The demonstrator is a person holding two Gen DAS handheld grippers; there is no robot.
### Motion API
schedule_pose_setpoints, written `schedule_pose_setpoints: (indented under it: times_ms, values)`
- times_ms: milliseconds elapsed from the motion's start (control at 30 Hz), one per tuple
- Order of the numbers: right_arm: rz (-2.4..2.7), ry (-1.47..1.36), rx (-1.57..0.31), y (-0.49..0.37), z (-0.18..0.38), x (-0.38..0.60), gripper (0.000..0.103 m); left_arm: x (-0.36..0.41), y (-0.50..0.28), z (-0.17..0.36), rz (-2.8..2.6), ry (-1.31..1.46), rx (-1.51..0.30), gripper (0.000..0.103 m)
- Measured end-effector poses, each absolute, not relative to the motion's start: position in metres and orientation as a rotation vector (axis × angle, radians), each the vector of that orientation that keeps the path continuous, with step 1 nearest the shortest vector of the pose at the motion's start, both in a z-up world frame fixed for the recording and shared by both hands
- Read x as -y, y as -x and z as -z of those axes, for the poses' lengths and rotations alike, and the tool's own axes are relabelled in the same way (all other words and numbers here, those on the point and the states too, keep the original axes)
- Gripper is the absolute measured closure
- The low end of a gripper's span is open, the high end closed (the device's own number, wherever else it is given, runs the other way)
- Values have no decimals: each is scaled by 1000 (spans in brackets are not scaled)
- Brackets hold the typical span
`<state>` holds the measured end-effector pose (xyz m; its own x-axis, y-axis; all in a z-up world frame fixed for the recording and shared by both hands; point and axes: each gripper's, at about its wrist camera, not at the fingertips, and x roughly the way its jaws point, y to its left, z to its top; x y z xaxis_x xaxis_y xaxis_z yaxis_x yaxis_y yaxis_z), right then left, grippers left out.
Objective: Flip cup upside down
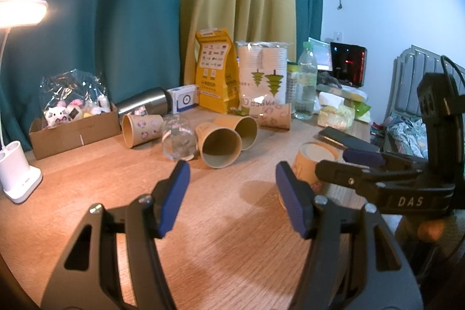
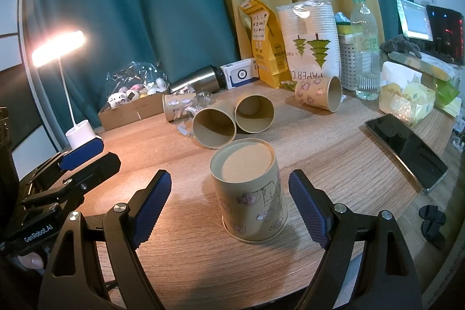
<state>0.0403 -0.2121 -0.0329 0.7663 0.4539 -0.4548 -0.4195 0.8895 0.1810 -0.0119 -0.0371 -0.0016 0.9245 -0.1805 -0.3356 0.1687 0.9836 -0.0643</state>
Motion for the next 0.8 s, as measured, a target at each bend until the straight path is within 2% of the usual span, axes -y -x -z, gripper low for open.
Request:
schedule_pose_setpoints:
  times_ms: [733, 800]
  values:
    - [-475, -72, -512, -41, 34, 213, 18, 35, 11, 1, 174, 23, -352, 40]
    - [-474, -73, -513, -41, 34, 213, 18, 34, 9, 1, 168, 24, -363, 34]
